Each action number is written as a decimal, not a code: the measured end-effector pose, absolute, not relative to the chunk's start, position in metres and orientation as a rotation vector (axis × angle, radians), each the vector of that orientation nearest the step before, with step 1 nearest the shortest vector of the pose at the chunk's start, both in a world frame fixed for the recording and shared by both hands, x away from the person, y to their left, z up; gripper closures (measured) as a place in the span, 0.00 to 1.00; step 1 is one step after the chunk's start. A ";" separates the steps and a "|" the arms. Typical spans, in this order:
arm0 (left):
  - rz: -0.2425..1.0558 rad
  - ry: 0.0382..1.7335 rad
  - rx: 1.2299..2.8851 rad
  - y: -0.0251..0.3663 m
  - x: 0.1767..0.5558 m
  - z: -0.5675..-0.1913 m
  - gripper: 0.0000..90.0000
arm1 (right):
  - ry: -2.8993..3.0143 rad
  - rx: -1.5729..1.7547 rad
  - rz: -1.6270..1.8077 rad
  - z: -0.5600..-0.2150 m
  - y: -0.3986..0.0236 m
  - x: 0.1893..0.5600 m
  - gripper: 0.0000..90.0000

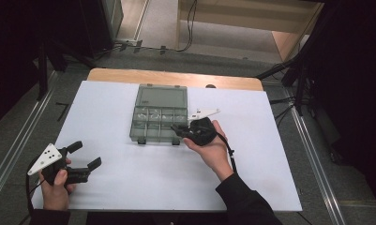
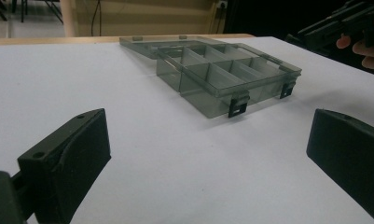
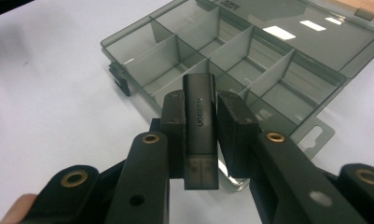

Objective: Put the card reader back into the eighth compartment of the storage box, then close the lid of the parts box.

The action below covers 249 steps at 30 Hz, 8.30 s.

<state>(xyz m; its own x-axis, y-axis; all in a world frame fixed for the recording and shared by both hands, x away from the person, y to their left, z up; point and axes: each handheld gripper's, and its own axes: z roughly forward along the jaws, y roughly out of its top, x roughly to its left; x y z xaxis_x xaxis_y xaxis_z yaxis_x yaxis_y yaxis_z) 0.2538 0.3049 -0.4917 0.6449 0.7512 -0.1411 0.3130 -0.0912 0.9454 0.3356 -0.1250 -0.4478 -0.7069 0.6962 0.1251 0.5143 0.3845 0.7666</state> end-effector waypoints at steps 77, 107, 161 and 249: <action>0.456 0.830 1.761 0.277 0.267 -0.477 0.00 | 2.187 1.293 1.412 -0.462 -0.153 0.352 0.00; 0.366 0.804 1.743 0.245 0.328 -0.460 0.00 | 2.120 1.319 1.502 -0.456 -0.169 0.356 0.00; 0.297 0.849 1.710 0.209 0.424 -0.451 0.00 | 2.089 1.360 1.546 -0.452 -0.178 0.407 0.00; 0.067 1.256 1.760 0.168 0.509 -0.492 0.44 | 2.171 1.887 1.414 -0.515 -0.151 0.503 0.41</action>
